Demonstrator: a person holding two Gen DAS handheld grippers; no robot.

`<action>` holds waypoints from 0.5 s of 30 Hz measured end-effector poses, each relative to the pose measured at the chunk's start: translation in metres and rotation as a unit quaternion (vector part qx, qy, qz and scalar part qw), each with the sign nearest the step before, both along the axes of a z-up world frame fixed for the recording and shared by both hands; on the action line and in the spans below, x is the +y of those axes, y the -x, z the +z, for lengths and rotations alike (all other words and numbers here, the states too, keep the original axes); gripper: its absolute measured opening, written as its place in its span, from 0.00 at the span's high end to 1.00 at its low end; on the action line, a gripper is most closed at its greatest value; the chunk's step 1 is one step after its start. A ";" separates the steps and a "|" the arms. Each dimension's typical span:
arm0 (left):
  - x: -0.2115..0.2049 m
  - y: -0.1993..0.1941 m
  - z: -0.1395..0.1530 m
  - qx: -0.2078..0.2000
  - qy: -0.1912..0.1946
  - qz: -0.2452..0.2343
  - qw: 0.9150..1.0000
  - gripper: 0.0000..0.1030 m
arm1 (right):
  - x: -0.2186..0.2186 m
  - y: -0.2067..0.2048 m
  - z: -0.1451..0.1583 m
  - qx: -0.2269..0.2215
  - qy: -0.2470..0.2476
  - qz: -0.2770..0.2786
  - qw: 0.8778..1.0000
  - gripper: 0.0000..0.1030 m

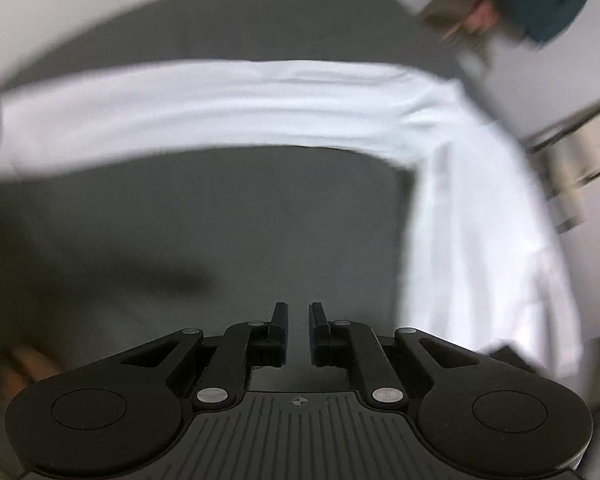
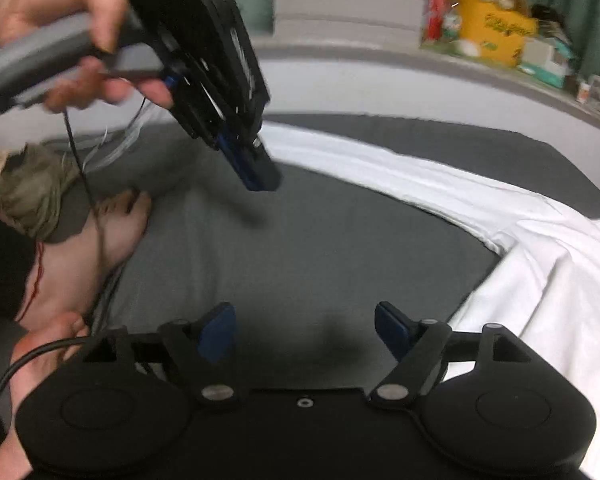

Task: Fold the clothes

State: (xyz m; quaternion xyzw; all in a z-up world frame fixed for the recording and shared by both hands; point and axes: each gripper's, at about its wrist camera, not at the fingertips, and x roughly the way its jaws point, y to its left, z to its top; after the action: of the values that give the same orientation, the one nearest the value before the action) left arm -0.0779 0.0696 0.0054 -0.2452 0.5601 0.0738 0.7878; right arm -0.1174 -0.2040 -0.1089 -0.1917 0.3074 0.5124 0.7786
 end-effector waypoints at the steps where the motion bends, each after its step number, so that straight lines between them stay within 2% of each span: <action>1: -0.005 -0.011 -0.001 0.020 -0.032 -0.014 0.999 0.92 | -0.009 -0.001 -0.004 0.013 -0.008 -0.005 1.000 0.26; 4: -0.015 -0.042 -0.007 0.024 -0.046 -0.011 0.999 0.92 | -0.031 -0.002 -0.015 0.049 0.000 -0.004 0.999 0.26; 5: -0.016 -0.050 -0.012 0.014 -0.032 0.001 0.999 0.92 | -0.036 0.003 -0.016 0.043 0.006 0.001 0.999 0.26; 8: -0.017 -0.072 -0.028 -0.027 0.041 0.053 0.997 0.92 | -0.035 0.017 -0.010 -0.035 0.038 0.018 0.998 0.25; 11: -0.023 -0.086 -0.048 -0.052 0.093 0.075 0.992 0.92 | -0.032 0.033 -0.006 -0.119 0.073 0.038 0.989 0.24; 15: -0.027 -0.092 -0.068 -0.068 0.117 0.093 0.986 0.92 | -0.028 0.048 -0.007 -0.153 0.092 0.059 0.982 0.20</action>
State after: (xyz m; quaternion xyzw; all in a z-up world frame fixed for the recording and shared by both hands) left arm 0.0145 0.0425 -0.0626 -0.3910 0.4847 0.0641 0.7798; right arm -0.1658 -0.2320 -0.1156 -0.3565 0.2183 0.4917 0.7639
